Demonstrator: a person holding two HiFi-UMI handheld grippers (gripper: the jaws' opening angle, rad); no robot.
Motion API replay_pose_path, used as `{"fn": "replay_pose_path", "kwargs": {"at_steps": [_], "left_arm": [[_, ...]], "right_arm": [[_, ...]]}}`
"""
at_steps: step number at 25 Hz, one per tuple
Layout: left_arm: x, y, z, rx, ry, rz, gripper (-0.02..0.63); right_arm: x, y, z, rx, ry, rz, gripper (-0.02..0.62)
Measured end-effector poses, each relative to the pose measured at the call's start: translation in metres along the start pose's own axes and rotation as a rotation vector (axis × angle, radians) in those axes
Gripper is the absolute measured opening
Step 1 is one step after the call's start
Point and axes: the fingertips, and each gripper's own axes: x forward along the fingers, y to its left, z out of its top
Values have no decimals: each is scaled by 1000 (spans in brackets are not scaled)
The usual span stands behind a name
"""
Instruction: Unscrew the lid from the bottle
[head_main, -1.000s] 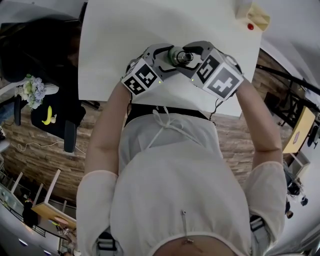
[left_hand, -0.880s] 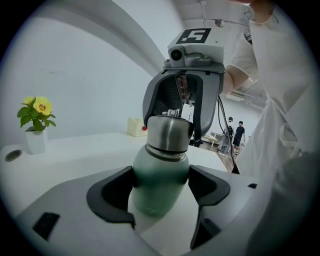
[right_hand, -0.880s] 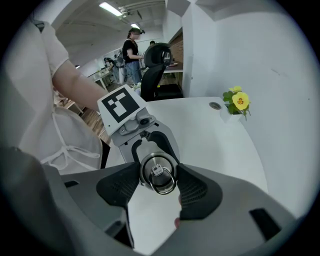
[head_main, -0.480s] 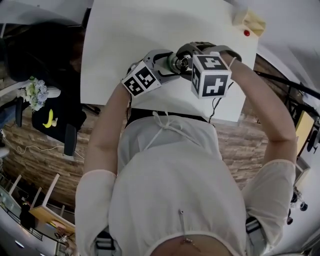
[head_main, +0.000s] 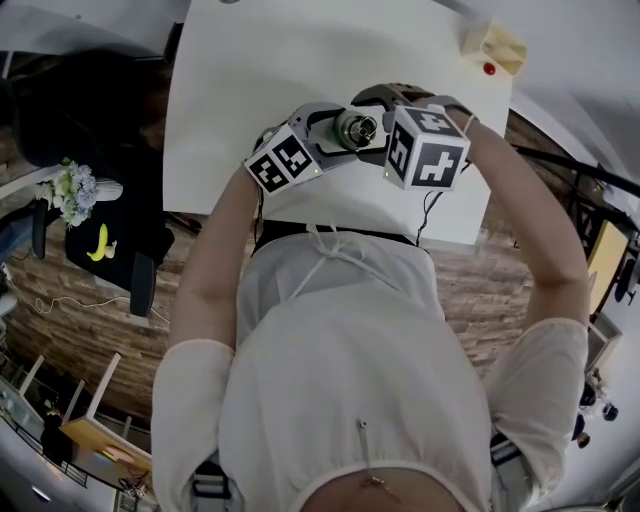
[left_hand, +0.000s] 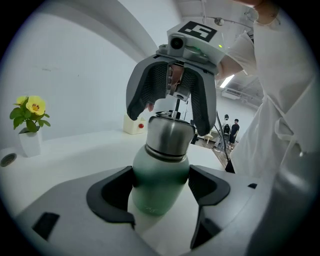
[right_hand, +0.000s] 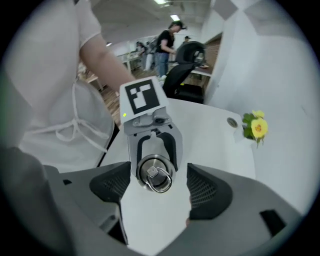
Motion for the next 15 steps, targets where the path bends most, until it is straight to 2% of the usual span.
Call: {"fn": "replay_pose_path", "kwargs": {"at_steps": [1, 4, 5, 8, 10, 12, 14, 15], "left_arm": [[0, 0, 0, 1, 1, -3, 362], [0, 0, 0, -1, 1, -8, 362], [0, 0, 0, -2, -1, -9, 362], [0, 0, 1, -8, -5, -11, 362], [0, 0, 1, -12, -8, -12, 363], [0, 1, 2, -19, -12, -12, 363], [0, 1, 2, -24, -16, -12, 362], [0, 0, 2, -23, -16, -14, 364]], "right_arm": [[-3, -2, 0, 105, -32, -4, 379], [-6, -7, -8, 450, -81, -30, 365], [-5, -6, -13, 545, -85, -37, 345], [-2, -2, -17, 770, -113, -36, 339], [-1, -6, -16, 863, -125, -73, 326], [0, -13, -18, 910, -117, -121, 295], [2, -14, -18, 938, -113, -120, 251], [3, -12, -17, 945, -111, -111, 249]]}}
